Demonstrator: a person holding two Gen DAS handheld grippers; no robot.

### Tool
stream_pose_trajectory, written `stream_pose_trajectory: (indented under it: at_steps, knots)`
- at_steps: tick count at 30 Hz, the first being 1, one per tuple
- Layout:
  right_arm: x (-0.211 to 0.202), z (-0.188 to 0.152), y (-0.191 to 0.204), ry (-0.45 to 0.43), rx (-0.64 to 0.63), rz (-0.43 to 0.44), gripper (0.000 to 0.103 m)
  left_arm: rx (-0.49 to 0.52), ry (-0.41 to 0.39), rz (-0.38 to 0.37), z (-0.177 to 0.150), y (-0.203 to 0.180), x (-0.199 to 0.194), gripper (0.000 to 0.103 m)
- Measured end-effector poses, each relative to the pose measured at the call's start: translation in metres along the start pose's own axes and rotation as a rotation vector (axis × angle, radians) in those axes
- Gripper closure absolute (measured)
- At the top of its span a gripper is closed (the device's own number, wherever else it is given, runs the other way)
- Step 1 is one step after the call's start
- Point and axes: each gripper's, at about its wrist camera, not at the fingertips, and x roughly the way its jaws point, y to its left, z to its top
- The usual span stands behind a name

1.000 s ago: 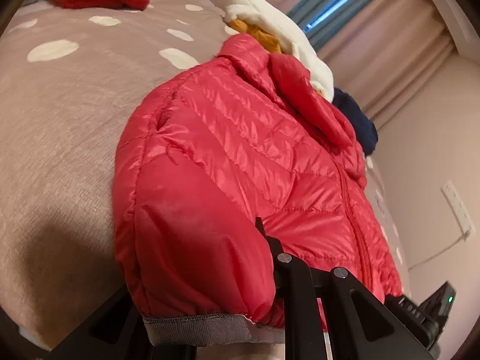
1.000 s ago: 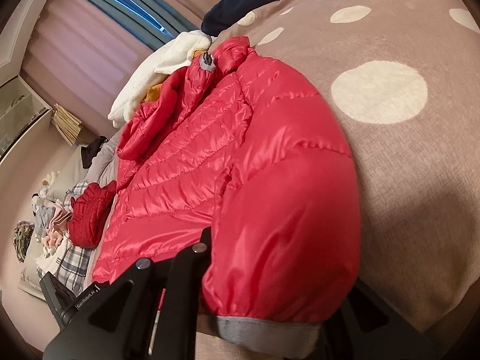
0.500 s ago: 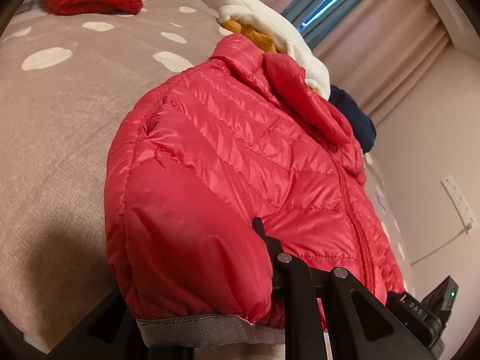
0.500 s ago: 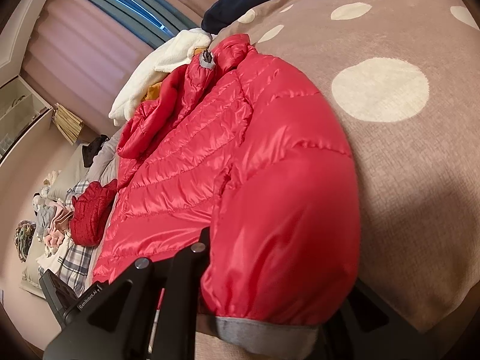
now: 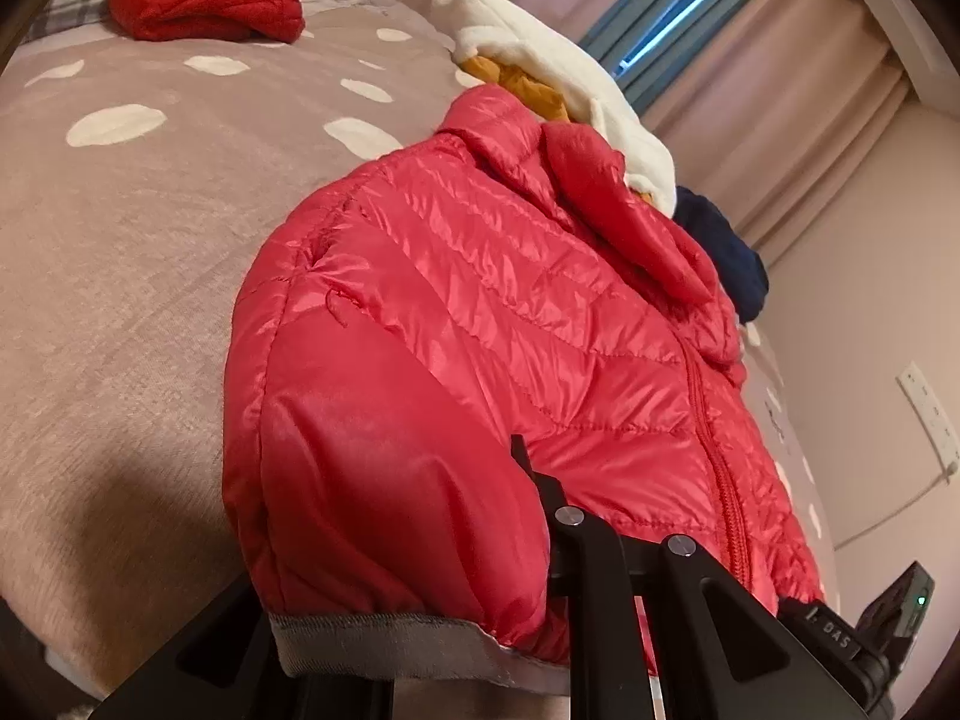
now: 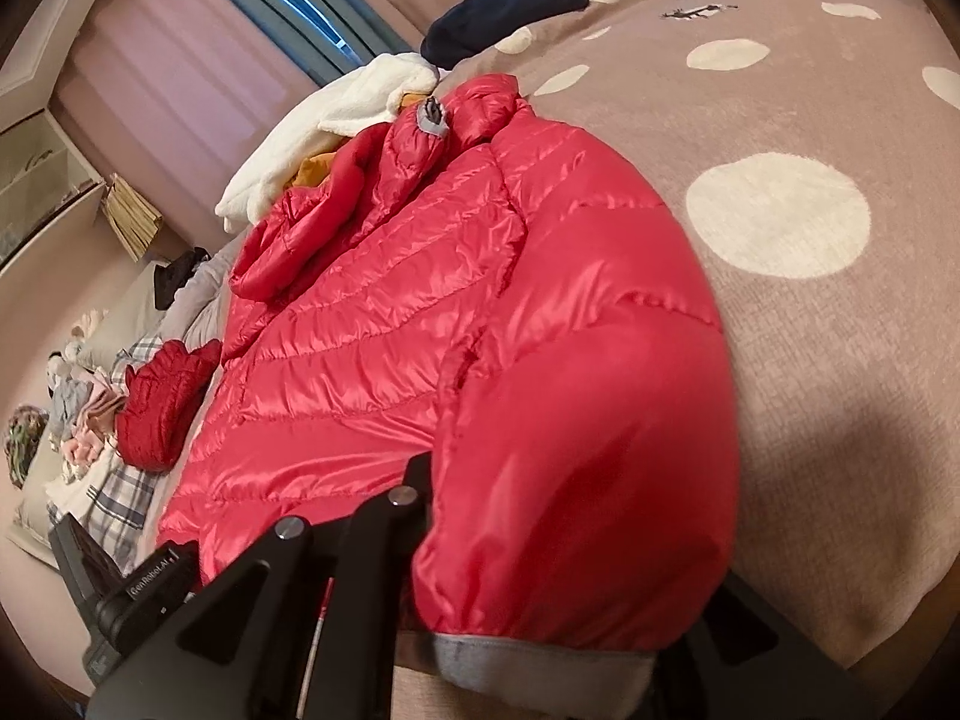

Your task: Fold large clothes

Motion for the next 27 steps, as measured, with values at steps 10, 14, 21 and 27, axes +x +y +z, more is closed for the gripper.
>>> stream_pose_trajectory:
  at_steps: [10, 14, 21, 27]
  knots:
    - [-0.027, 0.005, 0.021, -0.073, -0.103, -0.004, 0.096, 0.061, -0.071, 0.063, 0.002, -0.009, -0.024, 0.087]
    - [-0.037, 0.010, 0.018, -0.084, -0.075, 0.018, 0.096, 0.124, -0.106, 0.050, -0.001, -0.015, -0.038, 0.087]
    - [-0.054, 0.021, 0.016, -0.116, -0.044, 0.053, 0.095, 0.224, -0.125, 0.067, -0.005, -0.028, -0.048, 0.087]
    - [-0.066, 0.027, 0.023, -0.135, -0.072, 0.066, 0.095, 0.199, -0.141, 0.035, 0.008, -0.030, -0.057, 0.087]
